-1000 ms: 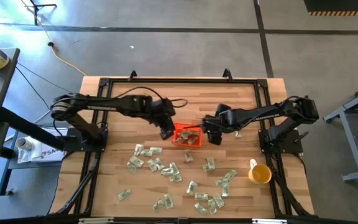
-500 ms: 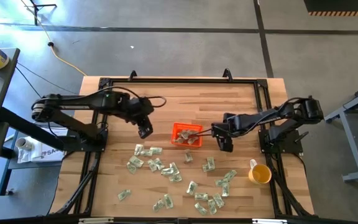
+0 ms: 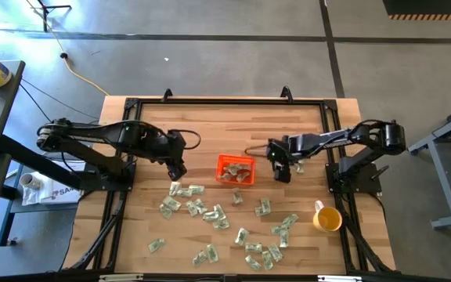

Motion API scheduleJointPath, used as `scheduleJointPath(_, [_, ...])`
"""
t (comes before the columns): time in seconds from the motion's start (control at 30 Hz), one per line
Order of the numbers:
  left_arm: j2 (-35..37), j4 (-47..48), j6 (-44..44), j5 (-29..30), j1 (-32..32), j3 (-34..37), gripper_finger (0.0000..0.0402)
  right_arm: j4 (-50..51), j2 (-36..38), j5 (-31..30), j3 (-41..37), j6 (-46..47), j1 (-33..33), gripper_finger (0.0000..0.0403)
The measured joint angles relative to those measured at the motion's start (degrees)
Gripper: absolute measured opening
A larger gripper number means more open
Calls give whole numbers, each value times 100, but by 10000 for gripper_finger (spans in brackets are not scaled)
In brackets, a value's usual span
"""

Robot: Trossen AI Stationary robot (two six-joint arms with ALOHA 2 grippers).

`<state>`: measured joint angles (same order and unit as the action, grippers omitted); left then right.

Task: Pick and place Stevia / Truvia into bins
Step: Put the light green stevia packet into the orange bin

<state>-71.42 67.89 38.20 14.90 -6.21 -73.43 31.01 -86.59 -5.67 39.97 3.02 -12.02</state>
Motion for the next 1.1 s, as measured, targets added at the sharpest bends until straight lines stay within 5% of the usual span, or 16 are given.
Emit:
scheduleJointPath(0.13, [0, 13, 164, 116, -146, 2, 232, -36, -110, 694, -128, 150, -521, 236])
scheduleJointPath(0.33, [0, 77, 372, 254, -183, 0, 232, -66, -152, 691, -291, 454, -607, 220])
scheduleJointPath(0.7, [0, 90, 364, 290, -171, 1, 232, 122, -166, 528, -273, 1152, -505, 31])
scheduleJointPath(1.1, [-2, 134, 251, 381, -169, 0, 232, -560, 33, 2455, 756, 2288, -181, 5])
